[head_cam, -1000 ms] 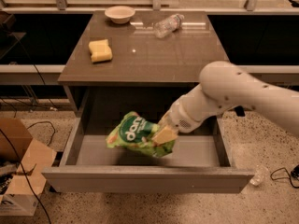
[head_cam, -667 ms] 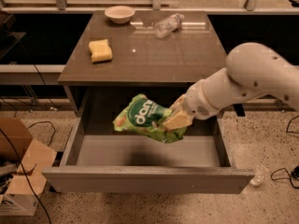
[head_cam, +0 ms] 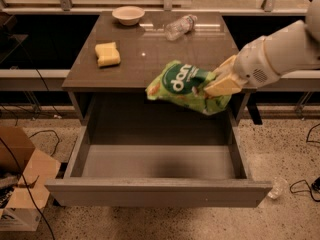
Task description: Pick green rice chip bag from top drawer and place on counter
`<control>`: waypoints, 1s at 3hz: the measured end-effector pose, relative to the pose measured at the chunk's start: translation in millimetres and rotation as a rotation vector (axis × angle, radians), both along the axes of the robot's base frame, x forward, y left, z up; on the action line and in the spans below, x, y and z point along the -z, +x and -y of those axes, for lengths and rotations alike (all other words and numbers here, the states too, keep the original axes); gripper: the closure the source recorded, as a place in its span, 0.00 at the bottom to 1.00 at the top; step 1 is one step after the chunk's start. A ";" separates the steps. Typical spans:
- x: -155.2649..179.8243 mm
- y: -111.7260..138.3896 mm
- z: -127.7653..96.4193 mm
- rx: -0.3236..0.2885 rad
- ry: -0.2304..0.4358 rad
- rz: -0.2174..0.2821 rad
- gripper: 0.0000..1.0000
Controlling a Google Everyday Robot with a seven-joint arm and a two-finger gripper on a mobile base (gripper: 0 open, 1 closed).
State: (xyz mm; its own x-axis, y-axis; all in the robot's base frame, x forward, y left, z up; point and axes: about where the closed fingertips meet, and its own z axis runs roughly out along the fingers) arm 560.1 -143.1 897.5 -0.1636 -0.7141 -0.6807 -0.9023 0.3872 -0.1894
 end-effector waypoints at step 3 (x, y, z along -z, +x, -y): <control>-44.7 94.7 -4.8 0.024 -0.017 0.087 0.82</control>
Offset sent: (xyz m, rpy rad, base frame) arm 0.1069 -0.0002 0.0599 -0.0198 -0.1092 -0.0374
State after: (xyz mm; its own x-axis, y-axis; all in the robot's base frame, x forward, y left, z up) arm 654.7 -138.4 942.2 -0.1216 -0.7223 -0.6808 -0.8726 0.4047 -0.2735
